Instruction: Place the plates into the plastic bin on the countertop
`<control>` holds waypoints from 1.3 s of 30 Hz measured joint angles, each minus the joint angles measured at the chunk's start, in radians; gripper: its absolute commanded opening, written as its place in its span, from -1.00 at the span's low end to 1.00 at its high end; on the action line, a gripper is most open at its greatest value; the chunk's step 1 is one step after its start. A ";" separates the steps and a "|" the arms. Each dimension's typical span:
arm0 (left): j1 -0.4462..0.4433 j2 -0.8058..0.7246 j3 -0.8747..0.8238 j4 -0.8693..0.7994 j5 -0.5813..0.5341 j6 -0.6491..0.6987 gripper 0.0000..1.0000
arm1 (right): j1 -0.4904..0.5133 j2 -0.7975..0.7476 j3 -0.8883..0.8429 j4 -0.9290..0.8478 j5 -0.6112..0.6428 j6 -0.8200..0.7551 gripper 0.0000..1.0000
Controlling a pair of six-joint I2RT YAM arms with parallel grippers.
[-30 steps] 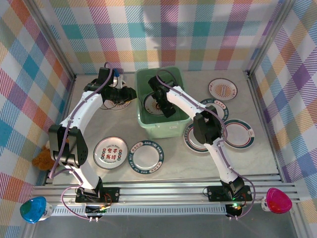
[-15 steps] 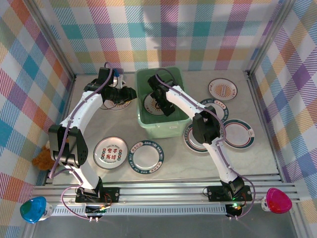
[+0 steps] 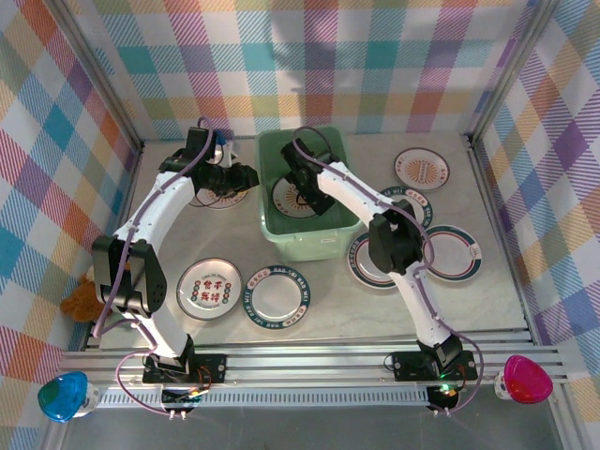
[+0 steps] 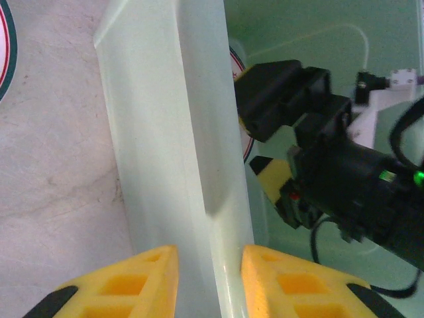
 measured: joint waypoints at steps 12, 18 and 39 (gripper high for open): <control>-0.012 0.000 0.017 -0.009 -0.036 -0.016 -0.25 | 0.001 -0.299 -0.338 0.277 0.009 -0.147 0.98; -0.013 -0.017 0.034 -0.023 -0.056 -0.053 -0.11 | 0.001 -0.481 -0.531 0.435 -0.013 -0.240 0.98; 0.255 -0.097 -0.229 0.095 -0.183 -0.302 0.06 | 0.000 -0.769 -0.776 0.686 -0.206 -0.658 0.60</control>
